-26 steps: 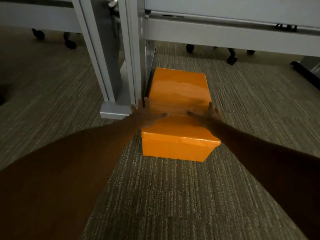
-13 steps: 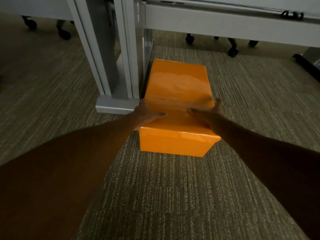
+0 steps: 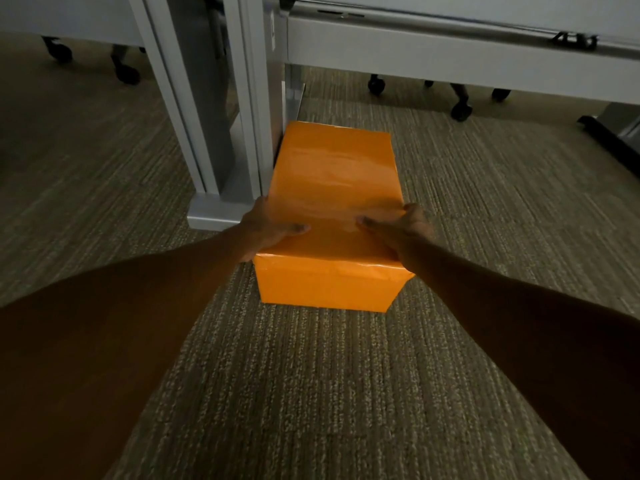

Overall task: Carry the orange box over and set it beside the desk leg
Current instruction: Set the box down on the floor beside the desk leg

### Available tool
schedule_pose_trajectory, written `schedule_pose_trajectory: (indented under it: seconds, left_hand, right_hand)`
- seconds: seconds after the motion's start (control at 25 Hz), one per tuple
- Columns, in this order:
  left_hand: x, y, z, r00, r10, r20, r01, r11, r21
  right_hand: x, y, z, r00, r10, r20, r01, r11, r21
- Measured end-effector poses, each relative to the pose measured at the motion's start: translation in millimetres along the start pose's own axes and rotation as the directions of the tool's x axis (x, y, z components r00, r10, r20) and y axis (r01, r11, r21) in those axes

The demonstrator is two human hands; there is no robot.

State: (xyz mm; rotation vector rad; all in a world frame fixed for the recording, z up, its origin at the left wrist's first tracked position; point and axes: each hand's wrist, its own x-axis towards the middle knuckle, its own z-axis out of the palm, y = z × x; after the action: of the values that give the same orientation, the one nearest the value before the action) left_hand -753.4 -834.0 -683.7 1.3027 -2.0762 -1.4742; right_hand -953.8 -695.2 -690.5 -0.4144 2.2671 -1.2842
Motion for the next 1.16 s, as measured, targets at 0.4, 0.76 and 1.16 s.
schedule_pose_trajectory:
  seconds: [0.4,0.76,1.16]
  left_hand:
    - [5,-3,-3,0.996,-0.059,0.066,0.061,0.998,-0.035]
    - [-13,19,-24,0.985,0.162,-0.055,-0.078,0.713,0.697]
    - [-75,27,-46,0.93,0.367,-0.031,-0.139,0.428,0.893]
  right_hand:
    - [7,-1,-2,0.999,0.007,0.051,0.0,0.99,-0.138]
    - [-32,-20,-9,0.892,-0.413,0.182,0.406,0.558,-0.723]
    - [-108,-53,11,0.797,-0.492,0.351,0.561,0.388,-0.731]
